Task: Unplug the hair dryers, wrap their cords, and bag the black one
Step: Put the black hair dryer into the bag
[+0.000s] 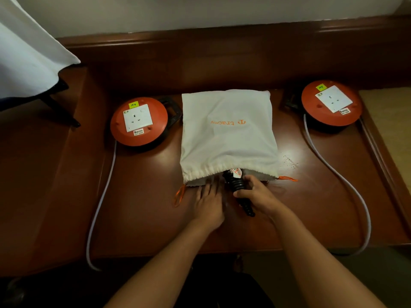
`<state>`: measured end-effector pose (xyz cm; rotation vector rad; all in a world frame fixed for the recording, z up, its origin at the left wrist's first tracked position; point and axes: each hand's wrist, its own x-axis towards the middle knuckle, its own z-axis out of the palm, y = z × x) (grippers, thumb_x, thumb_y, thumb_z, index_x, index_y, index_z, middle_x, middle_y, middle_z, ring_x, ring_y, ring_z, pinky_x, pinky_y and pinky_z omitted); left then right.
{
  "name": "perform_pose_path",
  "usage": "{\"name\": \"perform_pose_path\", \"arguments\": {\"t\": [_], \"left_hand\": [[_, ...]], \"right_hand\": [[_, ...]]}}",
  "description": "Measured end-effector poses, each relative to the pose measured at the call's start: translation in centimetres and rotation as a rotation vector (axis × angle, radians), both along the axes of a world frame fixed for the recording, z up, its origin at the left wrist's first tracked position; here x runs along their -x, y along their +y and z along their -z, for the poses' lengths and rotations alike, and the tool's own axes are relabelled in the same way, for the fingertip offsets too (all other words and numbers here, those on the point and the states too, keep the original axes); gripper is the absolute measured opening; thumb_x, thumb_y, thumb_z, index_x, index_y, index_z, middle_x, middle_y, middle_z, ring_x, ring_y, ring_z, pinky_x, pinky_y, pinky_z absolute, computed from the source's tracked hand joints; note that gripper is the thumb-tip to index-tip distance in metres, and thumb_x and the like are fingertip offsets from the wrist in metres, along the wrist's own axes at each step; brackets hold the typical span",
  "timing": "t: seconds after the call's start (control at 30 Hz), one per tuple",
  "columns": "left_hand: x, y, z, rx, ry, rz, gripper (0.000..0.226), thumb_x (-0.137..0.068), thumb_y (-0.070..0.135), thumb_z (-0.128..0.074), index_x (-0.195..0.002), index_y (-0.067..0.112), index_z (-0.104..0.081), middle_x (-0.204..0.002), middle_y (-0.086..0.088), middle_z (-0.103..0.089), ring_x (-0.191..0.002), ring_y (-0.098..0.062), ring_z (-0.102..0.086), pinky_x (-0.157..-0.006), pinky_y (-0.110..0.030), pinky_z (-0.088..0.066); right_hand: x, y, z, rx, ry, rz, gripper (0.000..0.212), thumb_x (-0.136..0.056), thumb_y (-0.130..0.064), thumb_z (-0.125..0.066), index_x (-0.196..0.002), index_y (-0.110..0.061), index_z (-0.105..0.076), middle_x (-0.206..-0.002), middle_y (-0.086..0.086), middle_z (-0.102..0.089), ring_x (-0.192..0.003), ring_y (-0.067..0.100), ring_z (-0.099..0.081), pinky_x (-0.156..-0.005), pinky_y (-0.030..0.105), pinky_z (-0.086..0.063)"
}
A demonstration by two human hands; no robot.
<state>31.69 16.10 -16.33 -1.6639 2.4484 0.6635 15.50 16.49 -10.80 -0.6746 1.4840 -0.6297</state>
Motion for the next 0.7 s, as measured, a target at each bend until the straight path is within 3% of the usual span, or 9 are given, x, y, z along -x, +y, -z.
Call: {"name": "perform_pose_path", "arguments": {"t": [0.1,0.23,0.43,0.5,0.57,0.63,0.7], "left_hand": [[-0.1,0.0,0.4,-0.021,0.006,0.012,0.063,-0.099,0.033,-0.034,-0.155,0.020,-0.007,-0.163,0.000,-0.002,-0.149,-0.020,0.004,-0.118,-0.039,0.000],[-0.5,0.6,0.7,0.001,-0.001,0.042,0.061,-0.099,0.033,-0.036,-0.154,0.022,-0.013,-0.162,-0.001,-0.006,-0.149,-0.023,0.000,-0.118,-0.039,-0.002],[-1.1,0.8,0.6,-0.004,0.013,0.084,0.059,-0.098,0.029,-0.038,-0.153,0.023,-0.018,-0.162,0.002,-0.009,-0.149,-0.020,-0.002,-0.118,-0.041,-0.004],[-1.5,0.7,0.3,-0.032,0.012,0.101,0.058,-0.098,0.028,-0.038,-0.153,0.023,-0.020,-0.162,0.003,-0.009,-0.149,-0.019,-0.003,-0.118,-0.041,-0.006],[-1.8,0.3,-0.4,-0.044,0.081,0.096,0.053,-0.096,0.025,-0.039,-0.148,0.020,-0.032,-0.158,0.000,-0.023,-0.147,-0.022,-0.015,-0.116,-0.040,-0.015],[-2.0,0.0,-1.5,0.115,0.256,0.005,0.039,-0.090,0.023,-0.042,-0.128,0.018,-0.053,-0.135,-0.005,-0.053,-0.127,-0.026,-0.047,-0.101,-0.037,-0.032],[-2.4,-1.1,-2.3,0.405,0.307,-0.142,0.031,-0.084,0.025,-0.051,-0.113,0.020,-0.055,-0.113,-0.006,-0.059,-0.104,-0.027,-0.056,-0.086,-0.039,-0.042]], "right_hand": [[-0.4,0.0,-0.1,0.063,0.077,-0.011,0.052,-0.081,-0.004,-0.068,-0.125,-0.016,-0.043,-0.107,0.006,-0.059,-0.084,0.022,-0.064,-0.076,0.038,-0.054],[-0.6,-0.6,-0.3,0.093,0.057,0.012,0.047,-0.082,-0.008,-0.066,-0.121,-0.019,-0.044,-0.111,0.009,-0.058,-0.080,0.018,-0.061,-0.067,0.030,-0.049],[-0.3,-1.9,-0.6,0.105,0.057,0.007,0.044,-0.083,-0.019,-0.067,-0.120,-0.032,-0.046,-0.116,0.003,-0.060,-0.092,0.023,-0.063,-0.078,0.042,-0.053],[-0.6,-2.1,-1.0,0.183,0.123,0.019,0.041,-0.087,-0.025,-0.065,-0.124,-0.034,-0.050,-0.109,-0.003,-0.062,-0.081,0.017,-0.062,-0.069,0.042,-0.054],[-0.8,-2.1,-1.0,0.280,0.305,0.074,0.044,-0.088,-0.031,-0.066,-0.130,-0.025,-0.053,-0.108,-0.008,-0.061,-0.086,0.011,-0.059,-0.071,0.036,-0.052],[-0.9,-1.9,-0.8,0.289,0.494,0.152,0.038,-0.087,-0.034,-0.066,-0.119,-0.016,-0.057,-0.102,-0.004,-0.061,-0.090,0.013,-0.057,-0.072,0.028,-0.042],[-0.9,-1.6,-0.4,0.225,0.444,0.175,0.028,-0.088,-0.030,-0.064,-0.108,-0.012,-0.055,-0.092,0.005,-0.063,-0.077,0.018,-0.058,-0.063,0.029,-0.043]]}}
